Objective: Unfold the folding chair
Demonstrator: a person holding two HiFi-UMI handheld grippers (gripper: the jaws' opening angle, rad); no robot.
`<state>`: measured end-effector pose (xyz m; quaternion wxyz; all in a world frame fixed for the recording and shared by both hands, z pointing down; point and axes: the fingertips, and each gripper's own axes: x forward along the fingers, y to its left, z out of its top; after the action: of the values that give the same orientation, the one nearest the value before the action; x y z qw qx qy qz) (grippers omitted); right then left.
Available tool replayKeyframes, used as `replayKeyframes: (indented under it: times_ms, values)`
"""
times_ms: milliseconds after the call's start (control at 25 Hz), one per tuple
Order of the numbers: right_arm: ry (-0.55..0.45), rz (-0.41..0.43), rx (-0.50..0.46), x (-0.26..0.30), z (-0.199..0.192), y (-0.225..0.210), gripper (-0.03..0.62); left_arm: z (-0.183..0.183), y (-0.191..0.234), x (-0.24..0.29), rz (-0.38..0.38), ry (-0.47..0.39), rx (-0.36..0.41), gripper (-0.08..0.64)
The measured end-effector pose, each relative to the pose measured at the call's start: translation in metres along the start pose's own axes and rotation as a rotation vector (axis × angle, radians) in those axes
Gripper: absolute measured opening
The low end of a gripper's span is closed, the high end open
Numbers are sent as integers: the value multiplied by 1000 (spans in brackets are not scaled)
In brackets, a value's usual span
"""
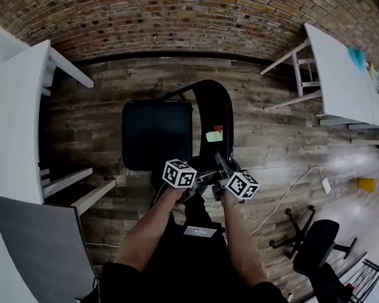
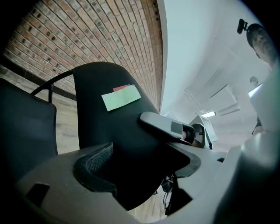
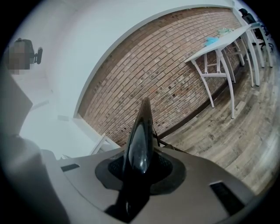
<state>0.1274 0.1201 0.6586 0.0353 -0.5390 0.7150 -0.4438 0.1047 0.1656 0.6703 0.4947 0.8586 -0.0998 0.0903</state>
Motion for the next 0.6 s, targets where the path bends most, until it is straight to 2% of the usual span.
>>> replayKeyframes:
  times_ms: [240,440,480,600]
  values:
    - [4,-19,-10,4,-9,8,87,-4,2,-15,19,-2,-24,374]
    - [40,34,39,7,-11,10,97,-3,1,-18,15,0,-40,376]
    - [62,21,21,7,-11,11,97,-3,0,-18,10,1,-44,376]
    - [133,-64,-114,5,-10,13,97,2,-2,-20,-5,-10,-56,376]
